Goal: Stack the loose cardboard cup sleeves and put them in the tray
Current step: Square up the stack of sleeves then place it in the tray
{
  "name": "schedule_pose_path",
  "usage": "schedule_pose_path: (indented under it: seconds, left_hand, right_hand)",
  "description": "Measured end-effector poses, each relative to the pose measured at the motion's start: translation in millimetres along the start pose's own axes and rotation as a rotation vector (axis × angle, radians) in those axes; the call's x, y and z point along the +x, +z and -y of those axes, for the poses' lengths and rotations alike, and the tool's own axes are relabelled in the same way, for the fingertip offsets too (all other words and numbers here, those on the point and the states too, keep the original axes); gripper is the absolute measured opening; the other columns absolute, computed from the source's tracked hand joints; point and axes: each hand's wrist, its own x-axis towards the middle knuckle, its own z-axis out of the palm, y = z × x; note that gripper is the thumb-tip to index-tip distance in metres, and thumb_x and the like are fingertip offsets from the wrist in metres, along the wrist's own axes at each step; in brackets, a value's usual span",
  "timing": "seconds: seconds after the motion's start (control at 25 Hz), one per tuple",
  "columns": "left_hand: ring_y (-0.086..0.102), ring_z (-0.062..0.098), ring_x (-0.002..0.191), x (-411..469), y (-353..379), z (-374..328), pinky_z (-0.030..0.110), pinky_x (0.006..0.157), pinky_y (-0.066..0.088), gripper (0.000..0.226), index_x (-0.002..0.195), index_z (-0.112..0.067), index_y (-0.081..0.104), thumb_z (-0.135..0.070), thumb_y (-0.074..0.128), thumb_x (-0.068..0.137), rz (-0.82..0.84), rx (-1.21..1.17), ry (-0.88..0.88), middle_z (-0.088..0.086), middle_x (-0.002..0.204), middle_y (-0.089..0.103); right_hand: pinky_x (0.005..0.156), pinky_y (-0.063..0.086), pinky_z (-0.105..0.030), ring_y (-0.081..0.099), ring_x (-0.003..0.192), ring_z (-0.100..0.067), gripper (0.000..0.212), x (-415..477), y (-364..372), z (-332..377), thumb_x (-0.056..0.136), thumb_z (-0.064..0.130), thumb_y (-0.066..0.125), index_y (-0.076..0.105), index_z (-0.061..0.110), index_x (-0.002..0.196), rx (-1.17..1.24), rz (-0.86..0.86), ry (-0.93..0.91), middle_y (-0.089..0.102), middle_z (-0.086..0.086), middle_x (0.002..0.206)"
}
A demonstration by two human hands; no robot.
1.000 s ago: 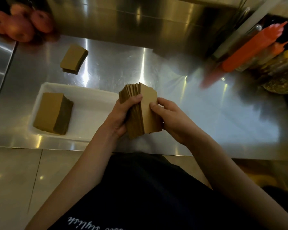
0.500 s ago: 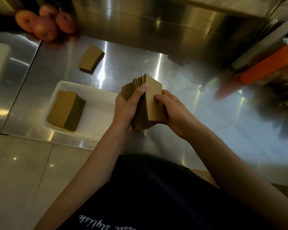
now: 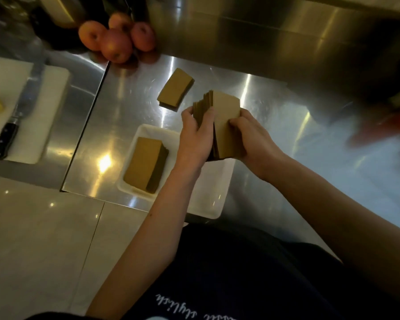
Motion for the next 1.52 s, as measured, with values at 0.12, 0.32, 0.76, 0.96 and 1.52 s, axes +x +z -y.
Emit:
schedule_pose_path:
  seconds: [0.12,0.32,0.76,0.96,1.52]
  left_hand:
    - [0.05,0.022,0.124,18,-19,-2,0.048,0.096,0.053,0.062,0.151,-0.031,0.026,-0.051,0.047,0.096,0.04,0.056,0.077,0.002,0.144,0.04]
    - [0.057,0.016,0.112,55,-52,-11,0.05,0.091,0.055,0.047,0.145,-0.028,0.04,-0.04,0.044,0.1,0.115,0.112,0.117,-0.003,0.124,0.055]
    - [0.057,0.022,0.115,185,-74,-17,0.045,0.098,0.05,0.056,0.147,-0.029,0.038,-0.05,0.028,0.097,0.308,0.306,-0.024,0.006,0.138,0.054]
    - [0.057,0.023,0.119,223,-80,-12,0.045,0.101,0.048,0.071,0.145,-0.027,0.042,-0.059,0.029,0.082,0.28,0.313,-0.056,0.005,0.14,0.055]
    - [0.048,0.02,0.13,247,-73,-5,0.034,0.103,0.039,0.049,0.151,-0.025,0.034,-0.039,0.025,0.105,0.334,0.468,0.046,0.002,0.151,0.045]
  right_hand:
    - [0.083,0.054,-0.035,0.053,0.107,-0.019,0.038,18,21,10,0.102,0.027,0.037,0.038,0.026,0.14,0.009,-0.018,0.012,0.05,-0.001,0.123]
    - [0.086,0.056,-0.044,0.057,0.108,-0.022,0.036,51,53,18,0.1,0.024,0.038,0.045,0.025,0.135,0.078,-0.035,0.068,0.055,-0.004,0.121]
    - [0.09,0.053,-0.045,0.053,0.089,-0.02,0.017,148,103,39,0.1,0.023,0.038,0.04,0.021,0.117,0.117,-0.23,0.224,0.049,0.0,0.093]
    - [0.078,0.051,-0.035,0.049,0.078,-0.013,0.017,181,119,41,0.101,0.023,0.033,0.041,0.02,0.116,0.051,-0.275,0.227,0.048,0.003,0.087]
    - [0.093,0.051,-0.048,0.055,0.097,-0.024,0.031,210,122,26,0.099,0.022,0.035,0.045,0.014,0.127,0.043,-0.311,0.235,0.054,-0.005,0.099]
